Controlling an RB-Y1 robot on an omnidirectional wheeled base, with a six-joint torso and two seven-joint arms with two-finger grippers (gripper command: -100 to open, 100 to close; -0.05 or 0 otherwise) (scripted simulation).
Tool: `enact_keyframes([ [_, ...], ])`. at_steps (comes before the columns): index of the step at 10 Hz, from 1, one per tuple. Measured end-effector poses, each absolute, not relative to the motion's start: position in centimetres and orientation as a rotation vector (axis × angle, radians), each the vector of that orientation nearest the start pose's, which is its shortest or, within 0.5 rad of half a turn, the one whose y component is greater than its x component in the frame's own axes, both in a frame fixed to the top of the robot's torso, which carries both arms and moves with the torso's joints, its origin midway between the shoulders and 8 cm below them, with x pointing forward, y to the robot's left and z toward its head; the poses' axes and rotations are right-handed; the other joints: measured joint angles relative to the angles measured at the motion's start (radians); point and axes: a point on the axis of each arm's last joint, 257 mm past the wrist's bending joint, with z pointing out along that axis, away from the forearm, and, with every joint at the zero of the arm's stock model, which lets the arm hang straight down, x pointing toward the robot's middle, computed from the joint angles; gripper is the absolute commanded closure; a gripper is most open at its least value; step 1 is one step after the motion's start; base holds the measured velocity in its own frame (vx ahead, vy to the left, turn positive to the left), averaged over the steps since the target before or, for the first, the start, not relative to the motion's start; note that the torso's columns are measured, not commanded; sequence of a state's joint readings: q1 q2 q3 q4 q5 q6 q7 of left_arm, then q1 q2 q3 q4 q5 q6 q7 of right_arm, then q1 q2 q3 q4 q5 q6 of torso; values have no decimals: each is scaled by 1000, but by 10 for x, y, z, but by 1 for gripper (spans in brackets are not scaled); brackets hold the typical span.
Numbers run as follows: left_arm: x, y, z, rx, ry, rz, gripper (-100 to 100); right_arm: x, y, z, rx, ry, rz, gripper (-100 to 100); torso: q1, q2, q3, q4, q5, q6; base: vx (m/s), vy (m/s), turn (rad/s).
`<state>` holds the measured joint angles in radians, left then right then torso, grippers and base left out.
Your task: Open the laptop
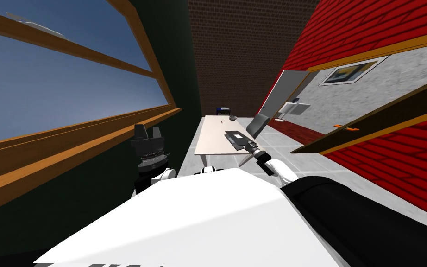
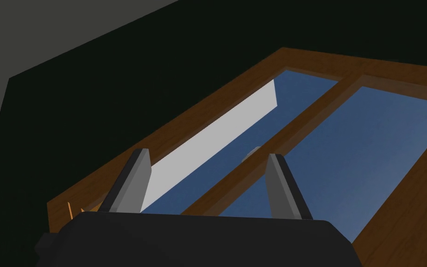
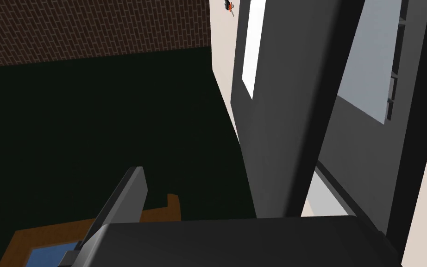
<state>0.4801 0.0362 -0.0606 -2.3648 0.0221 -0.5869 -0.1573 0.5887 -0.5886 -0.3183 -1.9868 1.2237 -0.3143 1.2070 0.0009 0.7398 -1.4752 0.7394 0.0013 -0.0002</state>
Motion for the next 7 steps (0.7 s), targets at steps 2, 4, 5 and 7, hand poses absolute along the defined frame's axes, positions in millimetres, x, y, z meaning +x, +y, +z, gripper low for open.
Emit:
enact_keyframes([
  [2,311,251,81,-453,522,-1277,0,374,-429,-170,-1343,1246,-1054,-100,1,0,0,0,0,0,18,51,-32],
  [4,311,251,81,-453,522,-1276,0,374,-429,-170,-1344,1248,-1050,0,-2,0,0,0,-1,0,1,4,2],
  [5,311,251,81,-453,522,-1276,0,374,-429,-171,-1346,1249,-1050,0,-2,0,0,0,-1,0,0,0,0],
  [7,311,251,81,-453,522,-1276,0,373,-429,-173,-1348,1252,-1048,0,0,0,0,0,0,0,0,0,0],
])
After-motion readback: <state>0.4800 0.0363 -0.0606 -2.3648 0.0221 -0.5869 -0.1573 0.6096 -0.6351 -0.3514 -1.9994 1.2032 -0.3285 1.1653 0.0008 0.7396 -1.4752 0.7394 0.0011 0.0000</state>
